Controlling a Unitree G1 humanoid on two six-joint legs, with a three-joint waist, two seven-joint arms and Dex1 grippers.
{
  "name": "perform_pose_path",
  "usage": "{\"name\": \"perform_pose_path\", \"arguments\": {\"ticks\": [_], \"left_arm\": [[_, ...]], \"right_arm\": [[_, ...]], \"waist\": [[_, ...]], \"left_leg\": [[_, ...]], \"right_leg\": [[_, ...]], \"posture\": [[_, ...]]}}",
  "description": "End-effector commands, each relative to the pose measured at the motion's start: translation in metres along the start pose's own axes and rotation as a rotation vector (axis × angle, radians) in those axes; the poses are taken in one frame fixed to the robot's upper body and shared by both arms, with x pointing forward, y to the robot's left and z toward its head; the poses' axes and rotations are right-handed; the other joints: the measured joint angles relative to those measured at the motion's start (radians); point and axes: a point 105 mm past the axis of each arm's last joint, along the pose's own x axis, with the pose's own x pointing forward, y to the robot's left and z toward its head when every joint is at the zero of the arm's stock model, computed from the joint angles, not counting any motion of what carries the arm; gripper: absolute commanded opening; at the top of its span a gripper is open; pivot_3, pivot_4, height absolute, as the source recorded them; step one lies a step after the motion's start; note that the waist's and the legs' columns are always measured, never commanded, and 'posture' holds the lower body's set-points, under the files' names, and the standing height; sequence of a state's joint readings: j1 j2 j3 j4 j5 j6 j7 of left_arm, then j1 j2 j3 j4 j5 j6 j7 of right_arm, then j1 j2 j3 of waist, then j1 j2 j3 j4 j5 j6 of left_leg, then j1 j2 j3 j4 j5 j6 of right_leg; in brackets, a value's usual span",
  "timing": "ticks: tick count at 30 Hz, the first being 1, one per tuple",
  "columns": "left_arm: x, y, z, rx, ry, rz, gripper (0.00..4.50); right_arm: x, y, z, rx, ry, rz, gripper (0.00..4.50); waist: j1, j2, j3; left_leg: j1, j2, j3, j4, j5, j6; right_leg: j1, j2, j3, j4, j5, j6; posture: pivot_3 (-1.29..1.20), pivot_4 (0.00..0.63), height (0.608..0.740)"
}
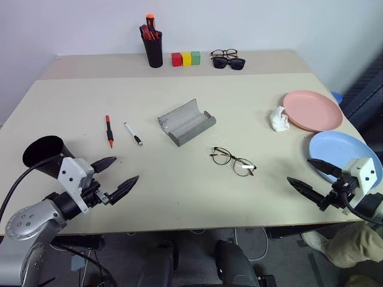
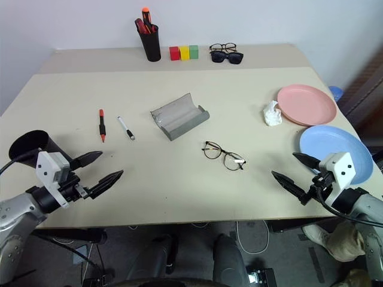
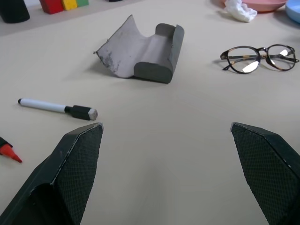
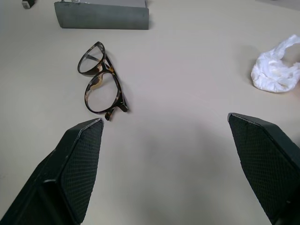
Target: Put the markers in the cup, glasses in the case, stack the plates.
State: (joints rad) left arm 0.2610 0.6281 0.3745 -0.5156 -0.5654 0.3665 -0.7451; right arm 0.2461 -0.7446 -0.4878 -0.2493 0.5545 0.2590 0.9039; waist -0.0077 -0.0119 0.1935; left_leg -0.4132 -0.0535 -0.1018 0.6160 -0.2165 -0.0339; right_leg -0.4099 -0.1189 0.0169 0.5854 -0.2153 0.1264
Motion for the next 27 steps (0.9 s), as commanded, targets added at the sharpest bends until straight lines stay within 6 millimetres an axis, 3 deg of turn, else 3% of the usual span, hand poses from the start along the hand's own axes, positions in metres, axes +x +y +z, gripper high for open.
{"name": "perform_pose_path", "arguments": {"ticks": [1, 15, 27], "left_arm": [[-0.001, -0.006, 0.011, 0.021, -0.044, -0.022, 4.5], [0.0, -0.01, 0.017, 0.029, -0.048, 0.004, 4.5], [0.003, 0.004, 0.021, -0.034, -0.091, 0.086, 4.5]], "right_arm": [[-0.003, 0.002, 0.012, -0.017, -0.039, 0.001, 4.33], [-0.007, -0.001, 0.007, -0.015, -0.033, -0.001, 4.33], [0.005, -0.001, 0.013, -0.022, -0.074, 0.01, 4.33]], "waist": [[0.0, 0.0, 0.0], [-0.001, 0.0, 0.0], [-0.002, 0.0, 0.0]], "left_leg": [[0.0, 0.0, 0.0, 0.0, 0.0, 0.0], [0.003, 0.0, 0.002, 0.0, -0.001, -0.002], [0.003, 0.0, 0.003, 0.0, 0.0, 0.0]], "right_leg": [[0.0, 0.0, 0.0, 0.0, 0.0, 0.0], [0.002, 0.0, 0.001, 0.0, 0.0, 0.001], [0.002, 0.0, 0.001, 0.001, 0.0, 0.0]], "posture": [[0.0, 0.15, 0.74], [0.0, 0.15, 0.74], [0.0, 0.15, 0.74]]}}
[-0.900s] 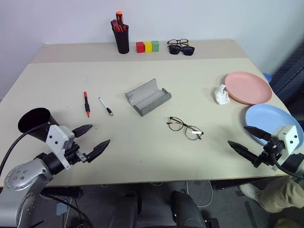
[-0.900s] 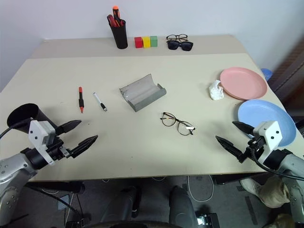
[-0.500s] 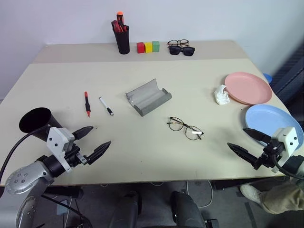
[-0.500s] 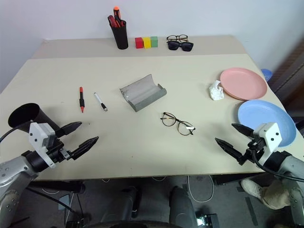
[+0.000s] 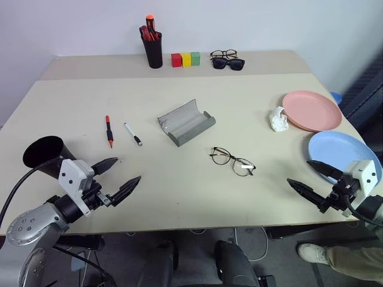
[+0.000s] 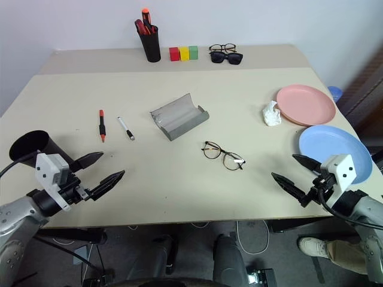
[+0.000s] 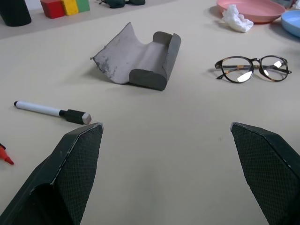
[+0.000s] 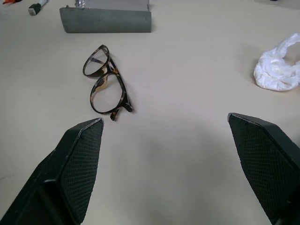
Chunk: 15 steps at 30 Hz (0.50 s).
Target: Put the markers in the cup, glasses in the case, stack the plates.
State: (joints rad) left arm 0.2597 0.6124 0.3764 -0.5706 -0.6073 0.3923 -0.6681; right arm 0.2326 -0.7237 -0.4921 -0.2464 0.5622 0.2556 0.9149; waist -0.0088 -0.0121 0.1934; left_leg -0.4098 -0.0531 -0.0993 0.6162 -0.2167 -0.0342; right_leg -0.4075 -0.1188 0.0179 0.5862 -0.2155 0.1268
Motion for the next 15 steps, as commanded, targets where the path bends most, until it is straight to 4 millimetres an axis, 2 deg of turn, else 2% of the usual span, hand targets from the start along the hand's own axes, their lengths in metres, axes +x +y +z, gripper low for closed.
{"name": "perform_pose_path", "arguments": {"ticks": [1, 4, 8, 12, 15], "left_arm": [[0.005, 0.009, 0.013, -0.055, -0.063, 0.078, 4.5], [0.018, 0.019, 0.02, -0.149, -0.106, 0.199, 4.5], [0.043, 0.039, 0.022, -0.209, -0.052, 0.474, 4.5], [0.069, 0.045, 0.03, -0.364, -0.07, 0.601, 4.5], [0.088, 0.052, 0.028, -0.482, -0.037, 0.704, 4.5]], "right_arm": [[0.009, -0.003, 0.013, -0.044, -0.058, 0.024, 4.33], [0.027, -0.003, 0.029, -0.054, -0.131, 0.107, 4.33], [0.054, 0.002, 0.053, -0.073, -0.213, 0.253, 4.33], [0.074, 0.006, 0.065, -0.103, -0.239, 0.359, 4.33], [0.084, 0.01, 0.07, -0.123, -0.243, 0.424, 4.33]], "waist": [[-0.001, 0.0, 0.0], [-0.003, 0.0, 0.0], [-0.001, -0.001, 0.0], [0.004, -0.002, 0.0], [0.007, -0.003, 0.0]], "left_leg": [[0.0, 0.0, 0.0, 0.0, 0.0, 0.0], [0.002, 0.0, 0.0, 0.001, 0.0, 0.001], [0.002, -0.002, -0.002, 0.009, 0.001, 0.001], [0.002, -0.003, -0.005, 0.014, 0.001, 0.001], [0.002, -0.004, -0.005, 0.016, 0.001, 0.001]], "right_leg": [[0.0, 0.0, 0.0, 0.0, 0.0, 0.0], [0.001, 0.0, 0.0, 0.002, 0.0, 0.0], [0.002, 0.002, -0.001, 0.011, 0.0, 0.002], [0.005, 0.003, -0.002, 0.014, 0.0, 0.002], [0.006, 0.003, -0.002, 0.013, 0.002, 0.005]], "posture": [[0.0, 0.15, 0.74], [0.0, 0.15, 0.74], [0.0, 0.15, 0.74], [0.0, 0.15, 0.74], [0.0, 0.15, 0.74]]}}
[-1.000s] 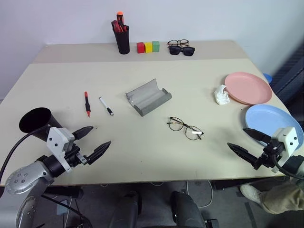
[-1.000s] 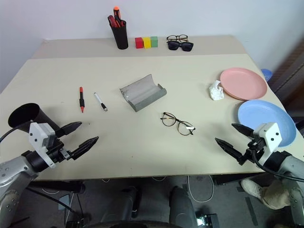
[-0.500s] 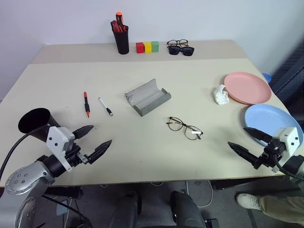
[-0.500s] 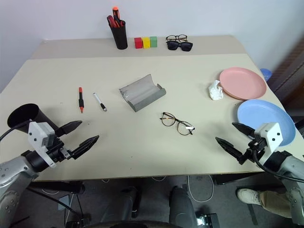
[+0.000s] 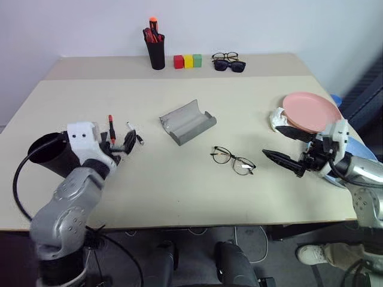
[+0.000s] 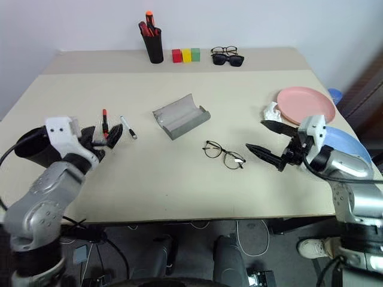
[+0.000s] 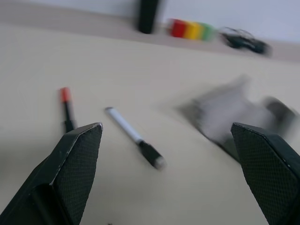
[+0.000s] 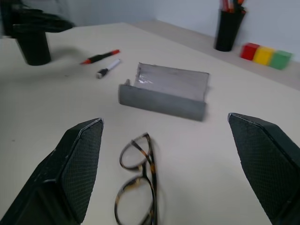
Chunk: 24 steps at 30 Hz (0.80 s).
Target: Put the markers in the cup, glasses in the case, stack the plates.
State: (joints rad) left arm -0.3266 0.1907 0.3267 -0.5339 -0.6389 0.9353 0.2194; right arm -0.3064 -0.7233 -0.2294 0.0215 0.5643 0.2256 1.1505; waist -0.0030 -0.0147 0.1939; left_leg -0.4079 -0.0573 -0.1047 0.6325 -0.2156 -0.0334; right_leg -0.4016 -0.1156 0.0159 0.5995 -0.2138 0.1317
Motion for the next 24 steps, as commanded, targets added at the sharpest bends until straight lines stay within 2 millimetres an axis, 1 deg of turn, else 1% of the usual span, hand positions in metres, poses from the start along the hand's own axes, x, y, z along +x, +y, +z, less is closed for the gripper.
{"name": "perform_pose_path", "arguments": {"ticks": [1, 3, 5, 7, 9, 12, 16, 21, 24], "left_arm": [[0.014, 0.004, 0.0, -0.062, 0.042, 0.15, 4.5], [0.025, 0.0, 0.002, -0.111, 0.046, 0.196, 4.5], [0.035, -0.008, 0.001, -0.141, 0.087, 0.197, 4.5], [0.045, -0.01, 0.004, -0.155, 0.094, 0.209, 4.5], [0.052, -0.006, 0.002, -0.162, 0.121, 0.241, 4.5], [0.069, 0.004, 0.001, -0.165, 0.153, 0.282, 4.5], [0.088, 0.007, 0.001, -0.154, 0.192, 0.29, 4.5], [0.106, 0.003, 0.002, -0.147, 0.194, 0.302, 4.5], [0.113, -0.001, -0.01, -0.169, 0.236, 0.351, 4.5]], "right_arm": [[0.008, 0.002, 0.007, -0.044, -0.012, 0.072, 4.33], [0.012, 0.004, 0.005, -0.052, -0.004, 0.11, 4.33], [0.017, 0.003, 0.005, -0.063, 0.0, 0.134, 4.33], [0.023, 0.001, 0.007, -0.07, -0.005, 0.142, 4.33], [0.027, 0.0, 0.007, -0.075, -0.009, 0.145, 4.33], [0.035, -0.002, 0.006, -0.083, -0.017, 0.144, 4.33], [0.041, 0.001, 0.006, -0.087, -0.027, 0.142, 4.33], [0.044, 0.003, 0.007, -0.089, -0.034, 0.134, 4.33], [0.044, 0.003, 0.009, -0.092, -0.033, 0.127, 4.33]], "waist": [[0.002, 0.0, 0.0], [0.006, 0.0, 0.0], [0.008, -0.001, 0.0], [0.007, -0.001, 0.0], [0.008, -0.001, 0.0], [0.009, -0.001, 0.0], [0.01, -0.001, 0.0], [0.015, -0.001, 0.0], [0.015, -0.001, 0.0]], "left_leg": [[0.0, 0.0, 0.0, 0.0, 0.0, 0.0], [0.0, 0.0, 0.0, -0.001, 0.0, 0.0], [0.0, 0.0, 0.0, -0.002, 0.0, 0.0], [-0.001, 0.0, 0.0, -0.002, 0.0, 0.0], [-0.001, 0.0, 0.001, -0.003, 0.001, -0.001], [-0.001, 0.0, 0.001, -0.002, 0.001, -0.002], [-0.001, 0.0, 0.0, -0.002, 0.002, -0.003], [-0.001, -0.001, 0.0, -0.003, 0.002, -0.003], [-0.001, -0.001, 0.0, -0.003, 0.002, -0.003]], "right_leg": [[0.0, 0.0, 0.0, 0.0, 0.0, 0.0], [0.0, 0.0, 0.0, 0.0, 0.001, 0.002], [-0.002, 0.0, 0.0, 0.0, 0.002, 0.003], [-0.003, 0.001, 0.0, 0.0, 0.002, 0.003], [-0.003, 0.001, 0.0, 0.0, 0.002, 0.003], [-0.002, 0.001, 0.0, 0.0, 0.002, 0.003], [-0.003, 0.001, 0.0, 0.0, 0.003, 0.004], [-0.003, 0.001, 0.0, -0.002, 0.005, 0.008], [-0.003, 0.001, 0.0, -0.002, 0.005, 0.008]], "posture": [[0.0, 0.15, 0.74], [0.0, 0.15, 0.74], [0.0, 0.15, 0.74], [0.0, 0.15, 0.74], [0.0, 0.15, 0.74], [0.0, 0.15, 0.74], [0.0, 0.15, 0.74], [0.0, 0.15, 0.74], [0.0, 0.15, 0.74]]}}
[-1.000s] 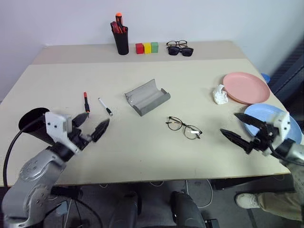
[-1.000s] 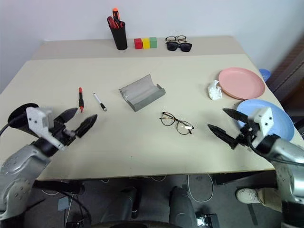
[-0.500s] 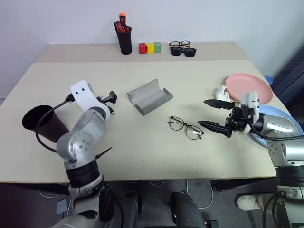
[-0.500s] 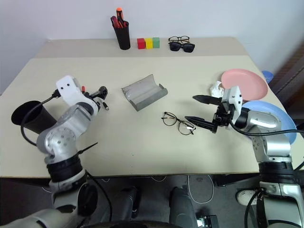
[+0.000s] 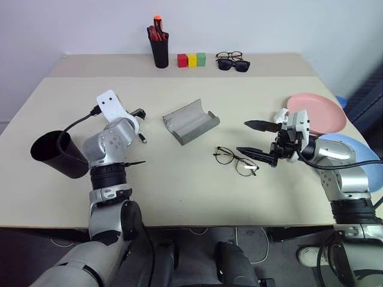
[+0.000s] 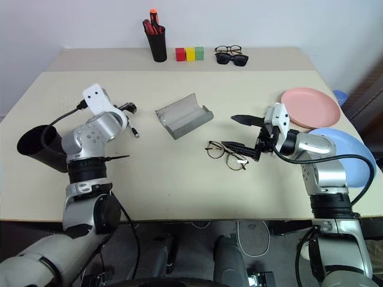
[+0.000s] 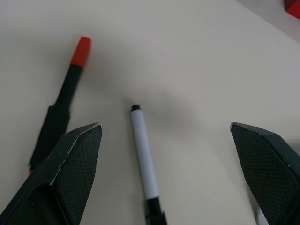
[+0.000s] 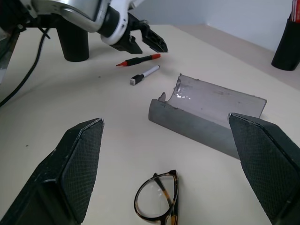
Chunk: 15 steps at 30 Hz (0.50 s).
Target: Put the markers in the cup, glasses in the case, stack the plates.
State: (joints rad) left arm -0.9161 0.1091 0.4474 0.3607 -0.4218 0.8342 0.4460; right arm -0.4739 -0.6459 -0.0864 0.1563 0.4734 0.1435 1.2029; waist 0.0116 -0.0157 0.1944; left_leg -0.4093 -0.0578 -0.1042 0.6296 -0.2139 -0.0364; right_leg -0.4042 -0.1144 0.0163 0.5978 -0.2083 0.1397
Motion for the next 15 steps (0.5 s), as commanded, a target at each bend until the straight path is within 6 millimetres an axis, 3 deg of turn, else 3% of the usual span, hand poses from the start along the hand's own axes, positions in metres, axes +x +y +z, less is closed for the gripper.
{"name": "perform_pose_path", "arguments": {"ticks": [1, 6, 14, 15], "left_arm": [[0.004, -0.01, 0.002, -0.022, -0.009, 0.039, 4.5], [0.007, -0.012, -0.01, -0.023, 0.006, 0.108, 4.5], [0.017, 0.006, -0.03, -0.008, 0.062, 0.303, 4.5], [0.017, 0.008, -0.029, 0.003, 0.06, 0.326, 3.98]], "right_arm": [[0.001, -0.001, 0.014, -0.049, -0.024, -0.004, 4.33], [-0.003, -0.003, 0.017, -0.054, -0.019, -0.022, 4.33], [-0.006, -0.004, 0.015, -0.052, -0.017, -0.049, 4.33], [-0.006, -0.004, 0.015, -0.052, -0.017, -0.05, 4.39]], "waist": [[0.0, 0.0, 0.0], [-0.004, 0.0, 0.0], [-0.006, -0.001, 0.0], [-0.008, 0.0, 0.0]], "left_leg": [[0.0, 0.0, 0.0, 0.0, 0.0, 0.0], [0.0, 0.0, 0.0, 0.0, 0.0, 0.0], [0.0, 0.0, 0.001, 0.0, 0.0, 0.0], [0.0, 0.0, 0.001, 0.0, 0.0, 0.0]], "right_leg": [[0.0, 0.0, 0.0, 0.0, 0.0, 0.0], [0.0, 0.0, 0.0, 0.0, 0.0, 0.001], [0.0, 0.0, 0.0, 0.0, 0.001, 0.002], [0.0, 0.0, 0.0, 0.0, 0.001, 0.002]], "posture": [[0.0, 0.15, 0.74], [0.0, 0.15, 0.74], [0.0, 0.15, 0.74], [0.0, 0.15, 0.74]]}}
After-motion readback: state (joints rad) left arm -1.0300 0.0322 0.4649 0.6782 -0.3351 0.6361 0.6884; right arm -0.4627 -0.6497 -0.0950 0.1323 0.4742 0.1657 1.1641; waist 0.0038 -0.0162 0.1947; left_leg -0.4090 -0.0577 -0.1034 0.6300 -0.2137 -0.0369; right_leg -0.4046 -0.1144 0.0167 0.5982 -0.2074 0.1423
